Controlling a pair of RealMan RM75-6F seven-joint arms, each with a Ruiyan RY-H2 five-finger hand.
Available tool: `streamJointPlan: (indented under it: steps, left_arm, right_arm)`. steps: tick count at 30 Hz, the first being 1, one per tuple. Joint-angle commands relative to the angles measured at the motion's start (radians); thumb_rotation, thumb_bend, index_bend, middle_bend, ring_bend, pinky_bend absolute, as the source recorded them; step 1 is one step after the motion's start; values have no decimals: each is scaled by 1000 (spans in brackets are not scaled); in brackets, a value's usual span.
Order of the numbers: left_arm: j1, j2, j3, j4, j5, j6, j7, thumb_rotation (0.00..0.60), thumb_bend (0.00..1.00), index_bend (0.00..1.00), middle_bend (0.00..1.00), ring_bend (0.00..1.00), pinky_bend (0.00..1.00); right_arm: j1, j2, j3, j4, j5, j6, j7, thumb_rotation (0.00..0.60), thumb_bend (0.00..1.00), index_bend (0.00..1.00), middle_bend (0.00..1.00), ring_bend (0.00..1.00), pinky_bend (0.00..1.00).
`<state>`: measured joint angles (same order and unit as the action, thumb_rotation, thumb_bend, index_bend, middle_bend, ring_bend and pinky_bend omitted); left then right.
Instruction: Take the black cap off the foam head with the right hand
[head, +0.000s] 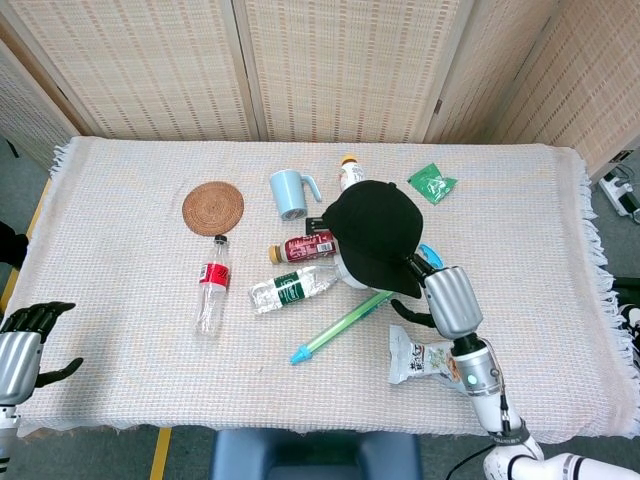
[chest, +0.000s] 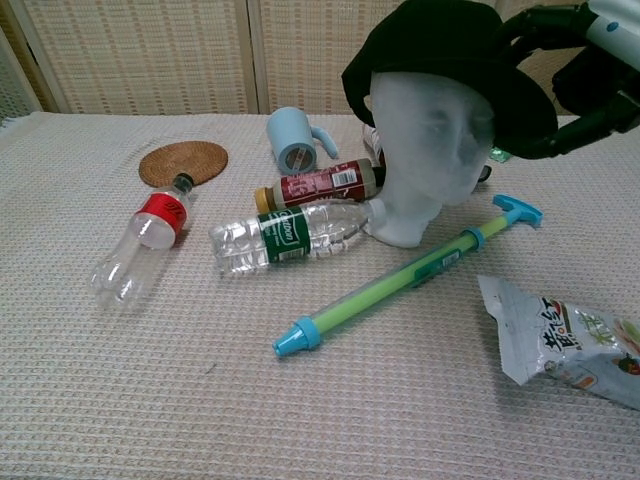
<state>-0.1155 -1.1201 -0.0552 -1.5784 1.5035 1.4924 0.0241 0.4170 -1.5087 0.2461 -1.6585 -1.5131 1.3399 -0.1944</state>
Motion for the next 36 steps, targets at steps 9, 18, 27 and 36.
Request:
streamJointPlan:
  steps: [9, 18, 27, 36]
  left_arm:
    - [0, 2, 1, 5, -6, -7, -16, 600, 165, 269, 277, 232, 247]
    - [-10, 4, 0, -2, -2, -21, -13, 600, 164, 262, 275, 231, 246]
    - [-20, 1, -1, -10, 0, -32, -5, 600, 165, 244, 271, 229, 246]
    - [-24, 1, 1, -18, 3, -35, 7, 600, 164, 234, 269, 228, 247]
  right_arm:
    - [28, -64, 16, 89, -35, 71, 48, 600, 450, 675, 585, 931, 1000]
    - [65, -66, 79, 133, -29, 105, 74, 600, 506, 755, 631, 950, 1000]
    - [148, -58, 178, 211, 36, 69, 57, 600, 539, 785, 653, 959, 1000]
    - [266, -84, 245, 403, 119, -25, 108, 600, 545, 788, 658, 959, 1000]
